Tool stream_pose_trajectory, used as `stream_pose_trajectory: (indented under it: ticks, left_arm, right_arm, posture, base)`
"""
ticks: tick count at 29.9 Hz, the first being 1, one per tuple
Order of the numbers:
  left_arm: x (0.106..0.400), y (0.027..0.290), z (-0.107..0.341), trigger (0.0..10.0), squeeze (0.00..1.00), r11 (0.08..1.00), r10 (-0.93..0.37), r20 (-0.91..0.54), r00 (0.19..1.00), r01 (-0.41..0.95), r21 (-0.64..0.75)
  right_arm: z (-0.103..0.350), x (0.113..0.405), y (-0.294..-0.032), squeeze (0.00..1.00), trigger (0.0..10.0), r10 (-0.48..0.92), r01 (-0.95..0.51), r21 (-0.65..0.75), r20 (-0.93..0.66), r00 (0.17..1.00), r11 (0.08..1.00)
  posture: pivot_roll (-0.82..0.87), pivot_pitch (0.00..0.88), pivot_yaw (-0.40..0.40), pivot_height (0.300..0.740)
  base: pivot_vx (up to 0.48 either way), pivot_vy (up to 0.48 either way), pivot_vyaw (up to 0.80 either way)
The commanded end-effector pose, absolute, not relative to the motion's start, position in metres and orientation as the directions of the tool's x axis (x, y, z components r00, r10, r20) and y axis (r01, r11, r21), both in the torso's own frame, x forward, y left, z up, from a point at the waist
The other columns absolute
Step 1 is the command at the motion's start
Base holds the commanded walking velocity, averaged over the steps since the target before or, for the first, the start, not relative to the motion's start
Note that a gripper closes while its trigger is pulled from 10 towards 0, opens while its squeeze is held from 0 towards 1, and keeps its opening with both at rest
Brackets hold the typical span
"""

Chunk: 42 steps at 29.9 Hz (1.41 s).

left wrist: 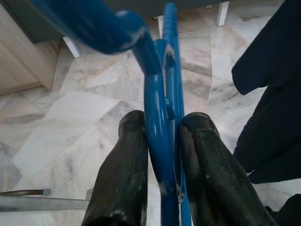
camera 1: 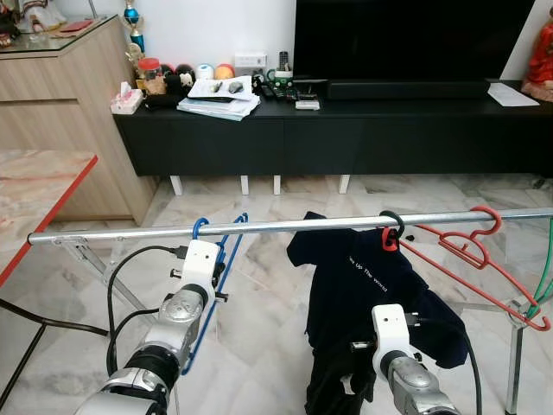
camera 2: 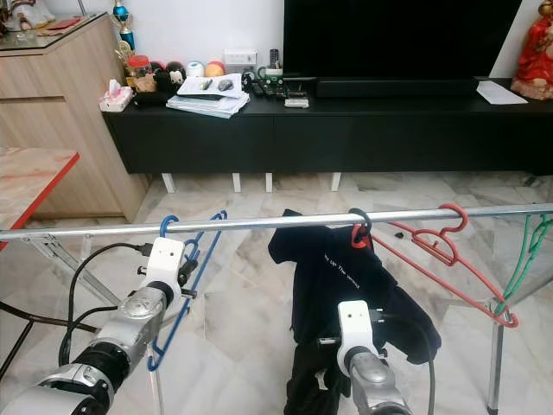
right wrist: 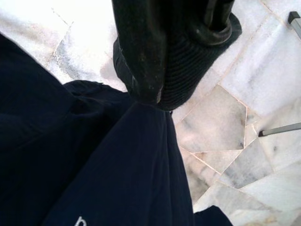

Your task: Hang hanger

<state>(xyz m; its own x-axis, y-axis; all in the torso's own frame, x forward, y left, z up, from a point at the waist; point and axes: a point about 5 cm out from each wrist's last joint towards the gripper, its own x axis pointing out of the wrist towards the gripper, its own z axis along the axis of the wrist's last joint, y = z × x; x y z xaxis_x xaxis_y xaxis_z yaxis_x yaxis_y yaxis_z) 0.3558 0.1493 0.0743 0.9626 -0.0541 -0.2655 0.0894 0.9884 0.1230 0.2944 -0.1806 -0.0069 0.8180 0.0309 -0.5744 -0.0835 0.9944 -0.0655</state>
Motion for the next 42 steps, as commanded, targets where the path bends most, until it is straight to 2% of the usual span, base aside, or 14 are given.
stream_pose_trajectory:
  ticks: [1, 20, 34, 42]
  left_arm:
    - [0.357, 0.149, 0.075, 0.0, 0.00, 0.987, -0.054, -0.272, 0.961, 0.092, 0.129]
    - [0.355, 0.157, 0.076, 0.0, 0.00, 0.993, -0.016, -0.227, 0.974, 0.042, 0.111]
    - [0.341, 0.184, 0.075, 0.0, 0.00, 0.993, 0.057, -0.119, 0.991, -0.043, 0.114]
    - [0.335, 0.191, 0.077, 0.0, 0.00, 0.991, 0.080, -0.070, 0.994, -0.072, 0.112]
  right_arm:
    - [-0.001, 0.300, -0.179, 0.00, 10.0, 0.034, -0.085, -0.066, -0.558, 0.829, 0.994]
    - [-0.001, 0.301, -0.180, 0.00, 10.0, 0.034, -0.086, -0.066, -0.557, 0.830, 0.994]
    - [0.000, 0.301, -0.180, 0.00, 10.0, 0.035, -0.080, -0.058, -0.548, 0.836, 0.995]
    - [0.001, 0.301, -0.180, 0.00, 10.0, 0.038, -0.074, -0.046, -0.534, 0.845, 0.996]
  posture:
    - [0.06, 0.021, 0.024, 0.740]
    - [0.06, 0.019, 0.025, 0.740]
    - [0.06, 0.022, 0.019, 0.740]
    - [0.06, 0.022, 0.019, 0.740]
  base:
    - [0.000, 0.000, 0.00]
    - [0.000, 0.000, 0.00]
    - [0.000, 0.000, 0.00]
    - [0.000, 0.000, 0.00]
